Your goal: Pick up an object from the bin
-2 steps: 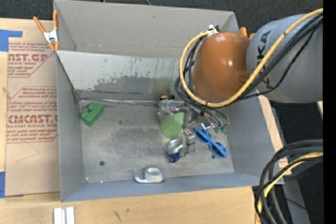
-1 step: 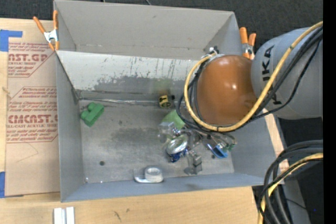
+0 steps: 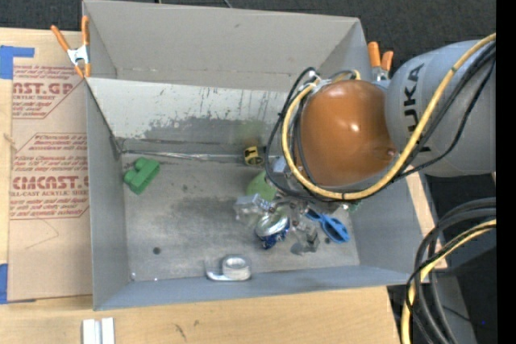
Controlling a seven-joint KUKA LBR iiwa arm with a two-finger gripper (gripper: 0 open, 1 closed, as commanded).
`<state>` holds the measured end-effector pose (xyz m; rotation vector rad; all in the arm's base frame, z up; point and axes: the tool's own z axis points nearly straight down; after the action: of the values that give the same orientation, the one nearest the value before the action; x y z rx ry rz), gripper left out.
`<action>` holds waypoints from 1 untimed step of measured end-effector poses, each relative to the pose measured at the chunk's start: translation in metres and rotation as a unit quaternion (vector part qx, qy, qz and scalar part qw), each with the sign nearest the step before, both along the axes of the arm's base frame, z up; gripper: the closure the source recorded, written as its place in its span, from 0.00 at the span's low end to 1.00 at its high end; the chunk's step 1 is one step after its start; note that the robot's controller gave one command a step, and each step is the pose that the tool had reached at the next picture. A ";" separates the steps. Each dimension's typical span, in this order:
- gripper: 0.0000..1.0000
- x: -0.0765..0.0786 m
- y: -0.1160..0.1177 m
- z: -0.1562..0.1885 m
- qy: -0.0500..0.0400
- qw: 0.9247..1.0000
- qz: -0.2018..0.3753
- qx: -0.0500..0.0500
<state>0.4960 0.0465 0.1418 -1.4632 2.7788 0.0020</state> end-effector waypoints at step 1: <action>0.00 0.037 0.008 -0.065 0.001 0.965 0.264 0.001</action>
Offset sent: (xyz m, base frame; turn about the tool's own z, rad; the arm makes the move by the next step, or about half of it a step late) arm 0.0380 0.0061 -0.0624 -0.5349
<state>0.5330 0.0541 0.0773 -2.1456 2.2950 0.0058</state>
